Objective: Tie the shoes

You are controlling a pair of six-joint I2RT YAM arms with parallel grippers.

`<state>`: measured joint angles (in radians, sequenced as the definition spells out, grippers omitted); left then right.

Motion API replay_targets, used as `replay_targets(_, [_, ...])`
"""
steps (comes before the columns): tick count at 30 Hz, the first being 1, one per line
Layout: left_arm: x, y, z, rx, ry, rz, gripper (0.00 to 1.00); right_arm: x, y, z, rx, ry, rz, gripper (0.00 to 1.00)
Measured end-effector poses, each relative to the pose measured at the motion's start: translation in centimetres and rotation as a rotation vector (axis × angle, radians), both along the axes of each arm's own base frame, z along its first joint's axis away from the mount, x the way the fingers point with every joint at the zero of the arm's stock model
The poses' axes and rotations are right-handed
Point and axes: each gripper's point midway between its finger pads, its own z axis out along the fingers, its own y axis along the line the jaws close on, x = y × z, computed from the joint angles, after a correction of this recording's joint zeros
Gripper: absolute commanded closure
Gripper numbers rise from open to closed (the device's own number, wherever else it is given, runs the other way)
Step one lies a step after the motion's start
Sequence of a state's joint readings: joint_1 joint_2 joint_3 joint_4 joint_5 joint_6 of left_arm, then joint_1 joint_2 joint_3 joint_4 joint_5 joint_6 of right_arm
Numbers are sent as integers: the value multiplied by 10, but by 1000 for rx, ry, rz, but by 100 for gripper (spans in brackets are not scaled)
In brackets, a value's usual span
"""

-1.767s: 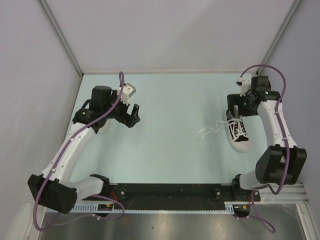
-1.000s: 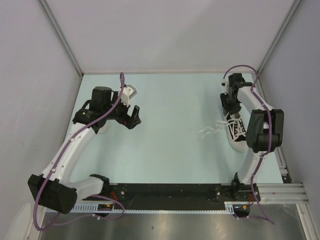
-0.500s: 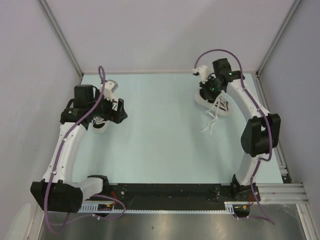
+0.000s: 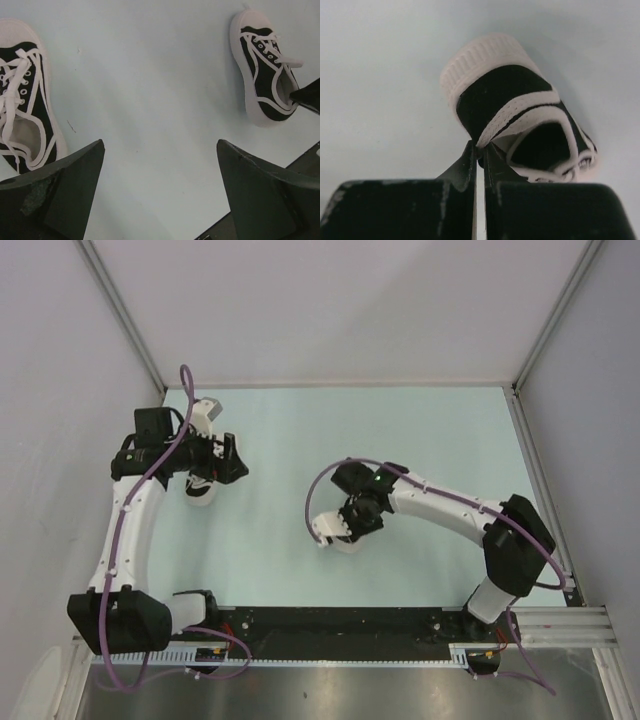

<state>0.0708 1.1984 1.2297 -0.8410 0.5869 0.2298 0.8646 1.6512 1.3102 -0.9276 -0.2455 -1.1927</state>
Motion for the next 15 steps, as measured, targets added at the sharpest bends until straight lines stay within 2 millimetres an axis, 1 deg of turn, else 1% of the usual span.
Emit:
replay_targets(1, [-1,-1,-1,-4,3,-4,0,-10,-7,-13,-45,7,41,100])
replay_targets(3, [-3,-3,-4,-14,14,-18,0,-25,-16,-29,-104,7,116,100])
replay_targets(5, [-4,-6,-9,-25,28,-28,0,-34,-20,-35,-130,-21,190,100])
replay_targets(8, [-5,-9,-14,-43,47,-42,0,-45,-22,-26,-122,-85,296,100])
replay_targets(12, [-6,-13,-17,-67,60,-58,0,-50,-18,-10,-85,-192,426,100])
replay_targets(15, [-6,-15,-19,-83,66,-65,0,-56,-20,-12,-77,-256,537,100])
